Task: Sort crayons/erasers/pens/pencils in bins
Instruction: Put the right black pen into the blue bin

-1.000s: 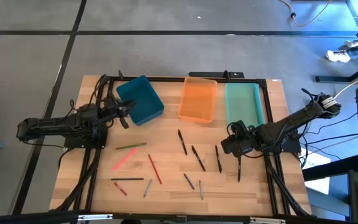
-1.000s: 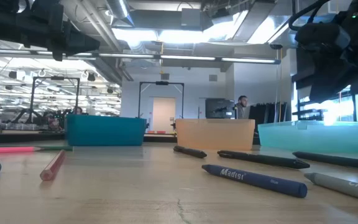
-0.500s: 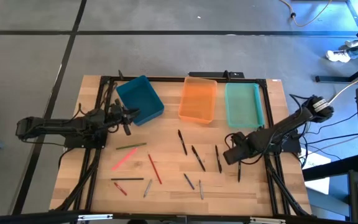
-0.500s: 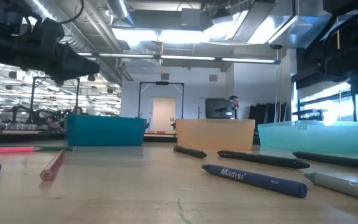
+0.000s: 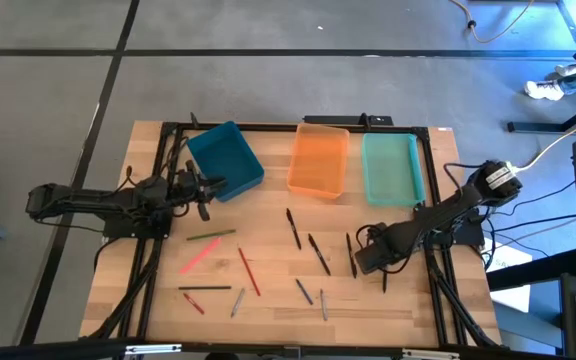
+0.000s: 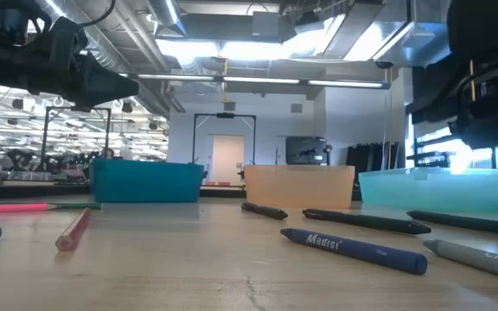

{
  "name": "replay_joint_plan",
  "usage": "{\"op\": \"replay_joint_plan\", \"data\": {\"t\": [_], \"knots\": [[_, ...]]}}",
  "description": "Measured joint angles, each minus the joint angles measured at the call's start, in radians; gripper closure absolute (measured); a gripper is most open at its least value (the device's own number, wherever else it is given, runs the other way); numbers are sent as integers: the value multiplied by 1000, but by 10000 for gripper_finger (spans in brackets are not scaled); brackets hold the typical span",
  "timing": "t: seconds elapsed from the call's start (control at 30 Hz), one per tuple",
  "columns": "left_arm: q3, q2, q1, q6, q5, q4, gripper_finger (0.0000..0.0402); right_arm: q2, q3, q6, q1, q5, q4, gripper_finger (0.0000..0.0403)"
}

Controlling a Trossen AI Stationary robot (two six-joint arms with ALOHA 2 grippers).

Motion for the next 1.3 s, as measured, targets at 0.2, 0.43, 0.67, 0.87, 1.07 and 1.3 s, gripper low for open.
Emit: {"op": "replay_joint_plan", "data": {"t": [0.2, 0.43, 0.67, 0.87, 1.07, 1.3], "knots": [[0, 0, -4, -8, 48, -22, 319, 38, 0, 3, 19, -14, 3, 293], [7, -2, -63, -4, 50, -13, 320, 58, -22, 2, 27, -14, 58, 339], [43, -2, -133, 39, 13, -7, 320, 19, -8, -4, 31, 75, 56, 371], [53, -2, -177, 55, -29, 7, 320, -19, 94, -101, -4, 266, 40, 370], [53, -2, -206, 52, -30, 23, 320, -24, 252, -313, -101, 386, -64, 374], [53, -2, -251, 44, -31, 45, 321, -5, 401, -677, -267, 470, 19, 397]]}}
